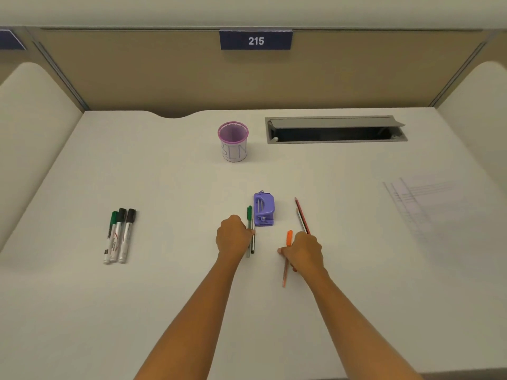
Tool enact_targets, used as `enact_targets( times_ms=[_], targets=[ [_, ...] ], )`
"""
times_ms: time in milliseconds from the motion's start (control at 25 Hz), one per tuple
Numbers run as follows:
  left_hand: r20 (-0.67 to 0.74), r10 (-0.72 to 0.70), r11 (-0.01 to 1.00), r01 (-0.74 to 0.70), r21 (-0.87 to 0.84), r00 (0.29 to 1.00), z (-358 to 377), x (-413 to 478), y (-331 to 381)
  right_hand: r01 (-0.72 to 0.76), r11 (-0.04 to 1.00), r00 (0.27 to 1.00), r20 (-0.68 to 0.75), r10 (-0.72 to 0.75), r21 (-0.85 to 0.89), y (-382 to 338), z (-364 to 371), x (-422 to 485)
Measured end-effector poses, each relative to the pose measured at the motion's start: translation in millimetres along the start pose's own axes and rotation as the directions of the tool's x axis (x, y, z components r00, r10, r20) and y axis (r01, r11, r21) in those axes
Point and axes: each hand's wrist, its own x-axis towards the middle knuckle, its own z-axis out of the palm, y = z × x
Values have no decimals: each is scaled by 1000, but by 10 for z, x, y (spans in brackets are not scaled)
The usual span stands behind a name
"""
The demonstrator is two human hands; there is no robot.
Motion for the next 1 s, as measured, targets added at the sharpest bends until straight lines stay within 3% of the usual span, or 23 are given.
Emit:
enact_targets(
  times_ms=[200,400,600,720,880,1000],
  targets=[
    [9,-41,998,41,55,999,-24,44,-29,48,998,997,58,-50,36,-48,28,29],
    [25,-38,995,35,95,999,-77,-10,-83,60,964,994,73,-82,257,-49,-10,11],
    [20,-3,993,5,-117,1000,-184,-181,-276,131,834,975,84,-207,535,-257,7,-93],
    [-12,90,951,-90,-295,996,-280,-278,-424,296,787,940,-16,-342,541,-445,70,-162],
    [-118,217,917,-244,-316,969,-353,-411,-602,481,737,861,-97,-499,476,-576,213,-307],
    [-159,249,885,-291,-365,956,-359,-501,-725,532,707,824,-94,-558,466,-635,343,-395]
  ],
)
